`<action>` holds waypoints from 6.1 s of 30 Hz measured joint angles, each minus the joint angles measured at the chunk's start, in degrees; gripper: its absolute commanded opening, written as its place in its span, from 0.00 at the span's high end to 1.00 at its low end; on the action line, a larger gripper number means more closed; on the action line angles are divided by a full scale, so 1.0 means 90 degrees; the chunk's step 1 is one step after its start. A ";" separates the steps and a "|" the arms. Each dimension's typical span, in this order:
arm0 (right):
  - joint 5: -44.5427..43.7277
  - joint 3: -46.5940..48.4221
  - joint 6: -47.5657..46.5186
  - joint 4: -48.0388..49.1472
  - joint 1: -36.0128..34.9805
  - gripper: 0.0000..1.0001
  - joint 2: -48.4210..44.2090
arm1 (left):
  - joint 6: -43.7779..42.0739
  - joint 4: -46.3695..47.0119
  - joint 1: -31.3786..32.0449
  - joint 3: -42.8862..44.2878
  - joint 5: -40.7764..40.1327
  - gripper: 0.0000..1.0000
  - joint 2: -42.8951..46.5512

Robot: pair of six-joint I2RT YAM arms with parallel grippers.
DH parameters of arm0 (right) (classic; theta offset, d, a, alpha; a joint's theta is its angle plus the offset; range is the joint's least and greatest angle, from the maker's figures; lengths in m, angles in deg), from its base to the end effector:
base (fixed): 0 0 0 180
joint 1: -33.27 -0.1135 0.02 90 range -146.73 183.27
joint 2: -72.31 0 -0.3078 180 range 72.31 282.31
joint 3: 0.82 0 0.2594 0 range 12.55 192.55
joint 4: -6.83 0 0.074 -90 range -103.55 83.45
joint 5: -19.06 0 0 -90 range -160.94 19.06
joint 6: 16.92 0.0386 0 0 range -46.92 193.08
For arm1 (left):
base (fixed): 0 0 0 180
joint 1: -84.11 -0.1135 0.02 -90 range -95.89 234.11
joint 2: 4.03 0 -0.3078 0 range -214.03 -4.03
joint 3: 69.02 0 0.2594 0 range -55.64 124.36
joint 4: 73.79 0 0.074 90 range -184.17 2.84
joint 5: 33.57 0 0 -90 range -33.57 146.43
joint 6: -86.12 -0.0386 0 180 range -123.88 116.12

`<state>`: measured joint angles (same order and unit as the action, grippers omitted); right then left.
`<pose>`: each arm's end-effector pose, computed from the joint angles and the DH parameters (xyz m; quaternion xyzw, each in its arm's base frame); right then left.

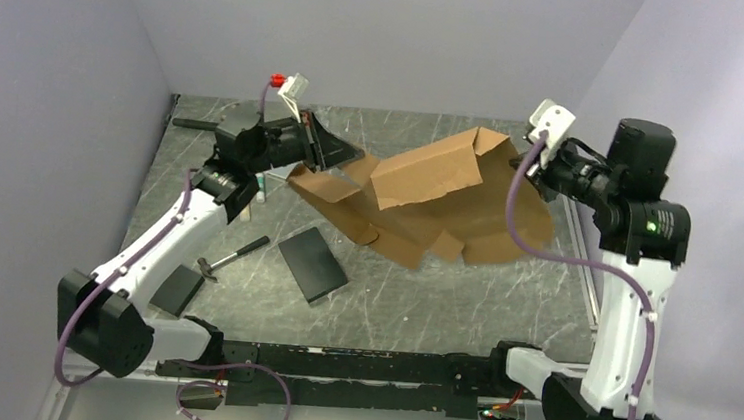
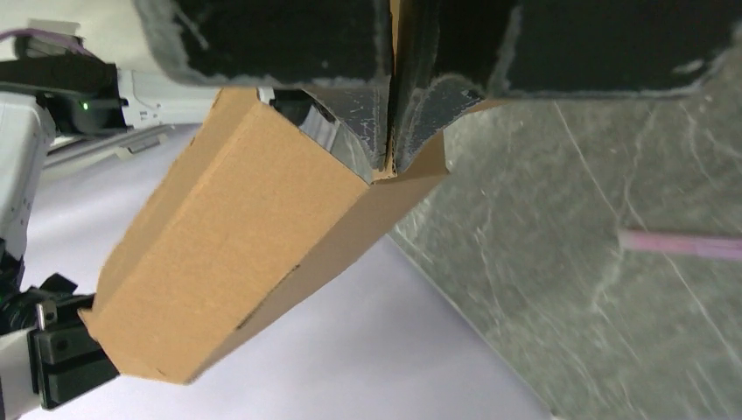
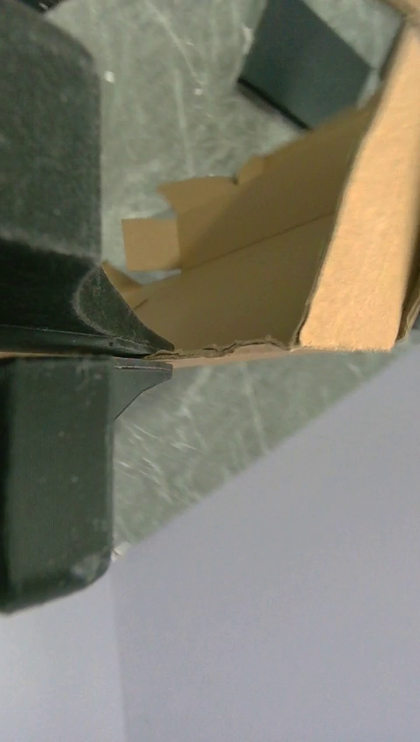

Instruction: Fold the paper box

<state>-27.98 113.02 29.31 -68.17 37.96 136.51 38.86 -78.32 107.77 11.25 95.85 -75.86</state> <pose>0.1481 0.0142 0.5445 -0.4475 0.6756 0.0780 0.5807 0.2505 -0.1365 0.4511 0.1366 0.6745 -0.5694 0.4496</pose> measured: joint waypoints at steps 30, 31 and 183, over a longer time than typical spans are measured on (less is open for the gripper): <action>-0.3750 0.2191 -0.0631 -0.0265 -0.1251 1.00 0.1234 | -0.2448 0.0304 -0.0029 0.0027 0.1103 0.02 -0.1243; -0.3745 0.2353 -0.0699 -0.0284 -0.1251 1.00 0.1195 | -0.2458 0.0308 0.0017 0.0007 0.1122 0.02 -0.1217; -0.2793 -0.3973 -0.0245 0.3162 -0.1882 1.00 0.1035 | -0.3031 0.3402 0.2917 -0.1559 -0.9362 0.16 -0.3453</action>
<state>-53.12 77.26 27.10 -39.71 21.02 145.82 11.58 -47.70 134.02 -2.78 11.59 -106.94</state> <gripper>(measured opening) 0.022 0.929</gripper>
